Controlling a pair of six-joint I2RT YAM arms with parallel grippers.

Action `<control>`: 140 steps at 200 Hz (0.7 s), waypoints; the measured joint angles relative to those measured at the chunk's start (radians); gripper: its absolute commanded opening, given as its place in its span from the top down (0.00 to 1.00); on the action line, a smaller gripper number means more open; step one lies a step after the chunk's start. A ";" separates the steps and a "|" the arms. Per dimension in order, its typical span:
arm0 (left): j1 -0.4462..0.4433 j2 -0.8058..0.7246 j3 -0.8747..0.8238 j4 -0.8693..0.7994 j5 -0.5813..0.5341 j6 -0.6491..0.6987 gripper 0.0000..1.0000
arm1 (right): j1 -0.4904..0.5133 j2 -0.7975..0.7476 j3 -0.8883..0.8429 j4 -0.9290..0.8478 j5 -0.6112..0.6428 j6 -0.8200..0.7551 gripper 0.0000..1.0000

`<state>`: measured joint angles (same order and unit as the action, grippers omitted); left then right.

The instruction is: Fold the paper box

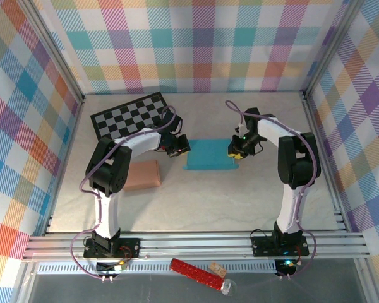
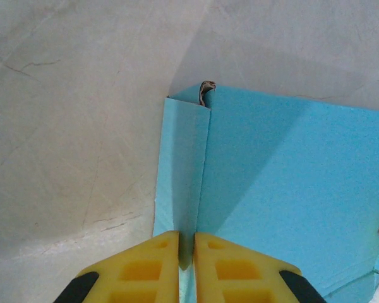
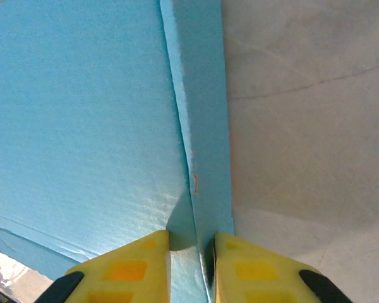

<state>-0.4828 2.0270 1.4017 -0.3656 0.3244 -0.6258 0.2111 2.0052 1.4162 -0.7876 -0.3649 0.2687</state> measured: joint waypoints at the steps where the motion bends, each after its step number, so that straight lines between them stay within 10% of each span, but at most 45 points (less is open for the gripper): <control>1: 0.000 -0.001 -0.001 0.001 0.000 0.000 0.88 | 0.000 0.000 0.000 0.000 0.000 0.000 0.80; 140: -0.016 -0.085 -0.123 0.046 -0.011 -0.010 0.90 | 0.036 -0.133 -0.196 0.070 -0.015 0.064 0.82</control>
<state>-0.4992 1.9423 1.2785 -0.3195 0.3138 -0.6353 0.2474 1.8721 1.2201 -0.7174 -0.3801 0.3328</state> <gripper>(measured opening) 0.101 0.171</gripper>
